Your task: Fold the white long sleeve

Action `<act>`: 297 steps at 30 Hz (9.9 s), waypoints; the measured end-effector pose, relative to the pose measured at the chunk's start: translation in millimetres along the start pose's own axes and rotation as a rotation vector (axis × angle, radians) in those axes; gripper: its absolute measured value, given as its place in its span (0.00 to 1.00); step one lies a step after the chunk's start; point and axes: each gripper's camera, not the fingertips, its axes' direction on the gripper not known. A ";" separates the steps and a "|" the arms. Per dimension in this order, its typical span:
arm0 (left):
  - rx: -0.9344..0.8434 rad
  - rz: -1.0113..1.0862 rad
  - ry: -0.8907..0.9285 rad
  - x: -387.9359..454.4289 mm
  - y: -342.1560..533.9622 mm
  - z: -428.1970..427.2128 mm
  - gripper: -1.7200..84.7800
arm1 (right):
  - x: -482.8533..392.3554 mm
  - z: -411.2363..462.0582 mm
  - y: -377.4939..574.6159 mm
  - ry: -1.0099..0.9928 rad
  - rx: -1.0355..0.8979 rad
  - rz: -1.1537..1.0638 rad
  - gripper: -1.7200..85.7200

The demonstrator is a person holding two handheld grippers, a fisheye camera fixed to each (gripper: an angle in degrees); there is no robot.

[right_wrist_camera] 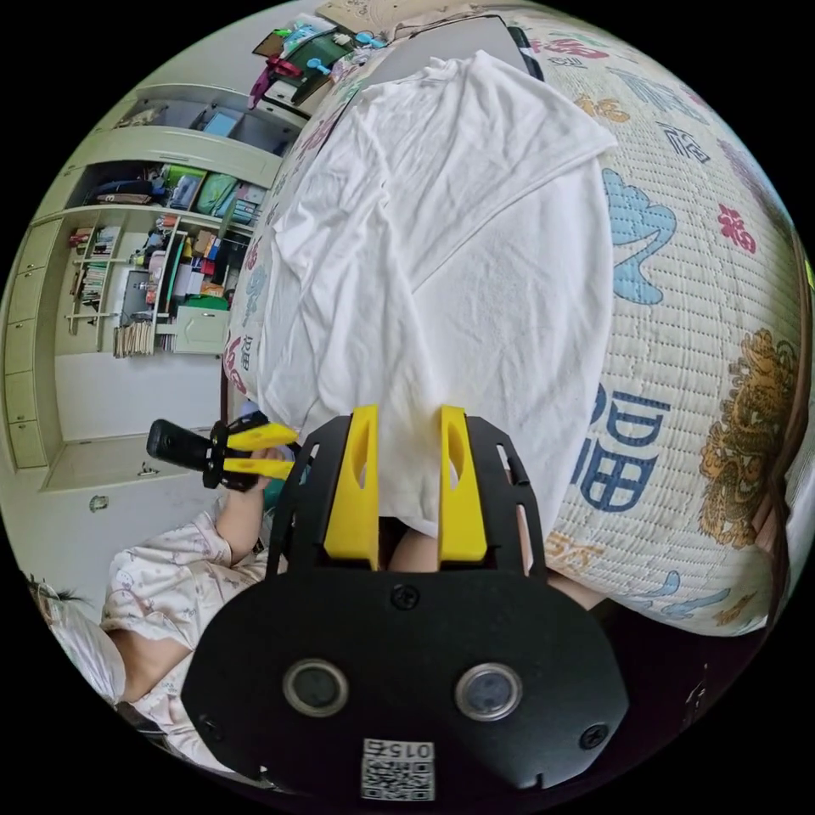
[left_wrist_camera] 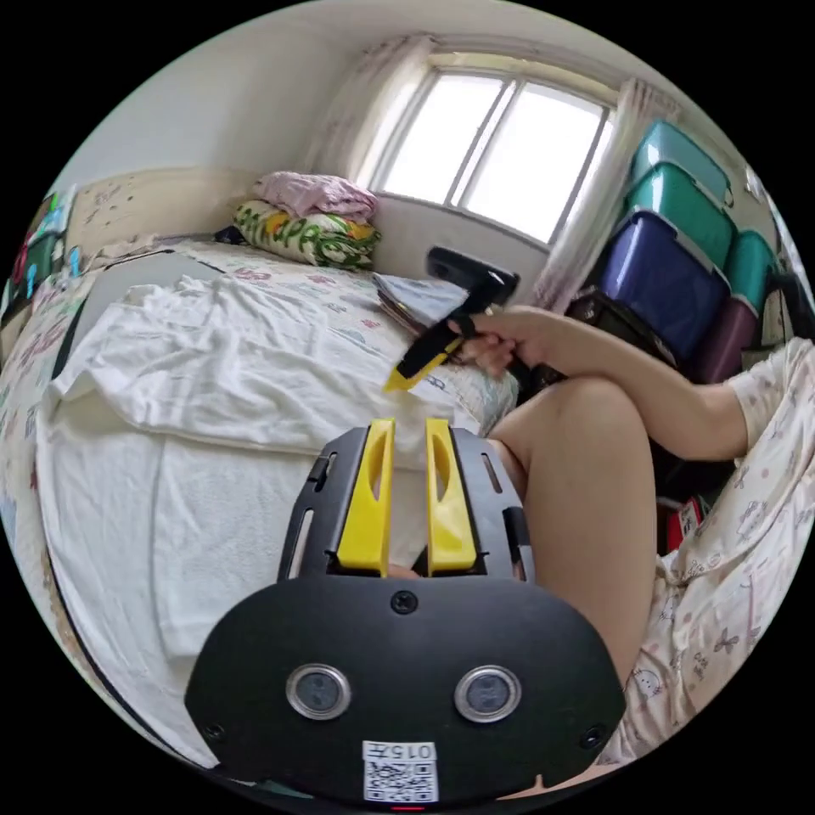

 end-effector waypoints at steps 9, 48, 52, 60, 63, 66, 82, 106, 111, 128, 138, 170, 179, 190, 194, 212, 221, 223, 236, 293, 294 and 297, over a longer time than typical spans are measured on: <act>0.265 -0.636 -0.214 -177.4 -120.2 -137.4 0.14 | -10.4 7.4 -17.0 0.085 0.011 -0.053 0.14; 0.466 -0.900 -0.034 -2.3 -522.9 -193.3 0.02 | 68.2 56.3 -63.4 0.330 -0.163 -0.096 0.15; 0.401 -0.933 -0.093 3.6 -527.6 -207.0 0.01 | 81.9 55.5 -61.0 0.324 -0.175 -0.103 0.14; 0.478 -0.974 0.044 26.2 -504.8 -236.4 0.02 | 110.4 40.8 -48.7 0.390 -0.149 -0.061 0.13; 0.435 -0.923 0.059 32.8 -512.2 -252.1 0.02 | 122.5 37.8 -45.1 0.348 -0.150 -0.071 0.13; 0.392 -0.872 0.074 35.8 -512.7 -268.3 0.03 | 126.1 14.0 -46.5 0.224 -0.063 -0.102 0.13; 0.466 -0.667 0.344 6.7 -478.2 -361.4 0.02 | 94.2 -18.3 -265.7 0.057 0.311 -0.223 0.12; 0.455 -0.765 0.372 -116.6 -416.2 -419.4 0.01 | 65.6 121.9 -509.2 0.216 0.263 -0.106 0.05; 0.546 -0.812 0.295 -142.6 -380.1 -428.4 0.01 | 38.6 132.6 -517.6 0.264 0.314 -0.149 0.03; 0.760 -0.680 0.297 -287.8 -217.0 -412.8 0.01 | 9.9 50.1 -330.6 0.375 0.509 -0.321 0.10; 0.615 -0.291 0.359 -340.4 -148.5 -343.5 0.03 | 75.0 14.9 -13.3 0.395 0.385 -0.259 0.10; -0.204 0.085 -0.026 -55.4 69.7 84.7 0.16 | 128.7 -0.6 66.2 0.177 0.013 -0.171 0.10; -0.237 0.098 -0.067 -86.1 99.2 120.3 0.16 | 109.4 -1.8 95.5 0.111 0.049 -0.254 0.04; 0.039 -0.062 -0.108 -130.7 101.3 87.4 0.19 | 12.9 -14.9 112.7 -0.067 0.291 -0.573 0.03; 0.102 -0.122 -0.184 -159.3 109.7 61.4 0.07 | -27.3 5.9 117.9 -0.034 0.287 -0.661 0.03; 0.219 -0.149 -0.184 -206.0 110.3 -45.9 0.03 | -47.7 137.1 76.1 0.394 0.173 -0.418 0.01; -0.028 -0.047 -0.015 -173.6 79.9 18.1 0.08 | 17.4 66.1 169.5 0.058 0.349 -0.138 0.01; -0.099 -0.026 0.023 -162.4 78.4 35.9 0.09 | 24.1 32.3 208.2 -0.010 0.508 -0.052 0.01; -0.111 -0.059 0.092 -138.8 65.0 1.2 0.09 | -173.5 -43.7 635.1 -0.266 1.862 -0.128 0.01; -0.244 -0.408 -0.466 -386.6 -436.3 195.6 0.08 | -42.9 83.4 -293.8 0.467 0.419 -0.066 0.13; -0.253 -0.398 -0.454 -385.6 -434.7 197.4 0.06 | -43.2 81.9 -294.3 0.496 0.437 -0.068 0.12; -0.202 -0.345 -0.469 -365.2 -424.2 186.8 0.04 | -42.0 73.9 -289.3 0.520 0.423 -0.113 0.07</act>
